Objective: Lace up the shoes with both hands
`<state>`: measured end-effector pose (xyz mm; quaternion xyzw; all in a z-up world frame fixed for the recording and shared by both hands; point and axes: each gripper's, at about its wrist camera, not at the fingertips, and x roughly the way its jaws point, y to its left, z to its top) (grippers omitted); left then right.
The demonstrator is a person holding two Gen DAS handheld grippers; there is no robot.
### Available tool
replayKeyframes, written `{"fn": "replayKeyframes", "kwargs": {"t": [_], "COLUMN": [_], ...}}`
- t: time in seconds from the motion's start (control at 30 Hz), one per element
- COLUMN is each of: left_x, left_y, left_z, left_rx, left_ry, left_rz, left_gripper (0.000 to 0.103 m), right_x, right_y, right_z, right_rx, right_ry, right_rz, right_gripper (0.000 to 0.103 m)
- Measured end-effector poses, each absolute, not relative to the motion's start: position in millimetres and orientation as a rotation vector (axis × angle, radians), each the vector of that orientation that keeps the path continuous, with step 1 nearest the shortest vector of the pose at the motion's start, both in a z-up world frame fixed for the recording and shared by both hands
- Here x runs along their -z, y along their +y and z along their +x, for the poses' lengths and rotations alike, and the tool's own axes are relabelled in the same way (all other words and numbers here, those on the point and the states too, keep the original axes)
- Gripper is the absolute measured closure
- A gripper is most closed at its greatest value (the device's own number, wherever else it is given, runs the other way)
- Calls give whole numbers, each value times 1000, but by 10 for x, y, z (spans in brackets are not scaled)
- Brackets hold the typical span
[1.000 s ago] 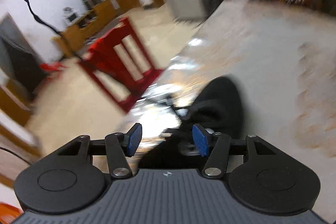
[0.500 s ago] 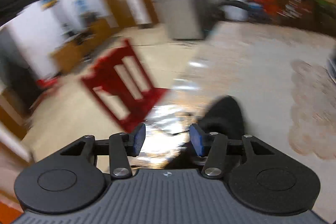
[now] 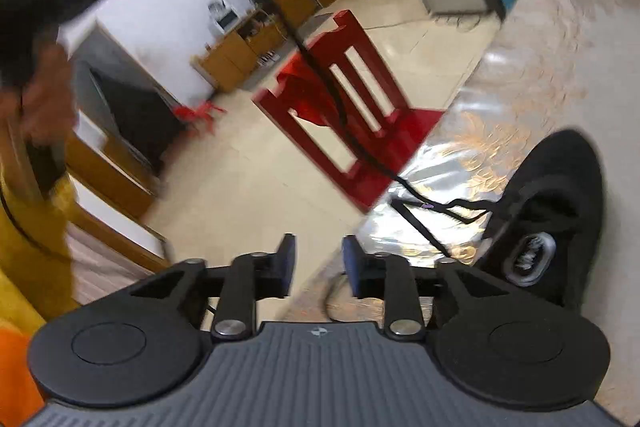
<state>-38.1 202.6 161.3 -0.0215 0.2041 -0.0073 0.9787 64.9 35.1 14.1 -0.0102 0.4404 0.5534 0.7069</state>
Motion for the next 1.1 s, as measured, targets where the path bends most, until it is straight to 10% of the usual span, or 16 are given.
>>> {"fn": "replayKeyframes", "kwargs": {"t": [0.2, 0.53, 0.73, 1.1], "left_x": [-1335, -581, -300, -20], "left_y": [1832, 1152, 876, 445], "left_z": [-236, 156, 327, 614], "left_rx": [108, 375, 424, 473], "left_ry": [486, 692, 792, 929], "left_rz": [17, 160, 246, 449], "left_gripper": [102, 102, 102, 102], "right_x": [-290, 116, 201, 789], "right_y": [50, 54, -315, -1357], "right_z": [302, 297, 639, 996], "right_rx": [-799, -599, -616, -614], "right_ry": [632, 641, 809, 1048], "right_rz": [-299, -604, -148, 912], "right_gripper": [59, 60, 90, 81]}}
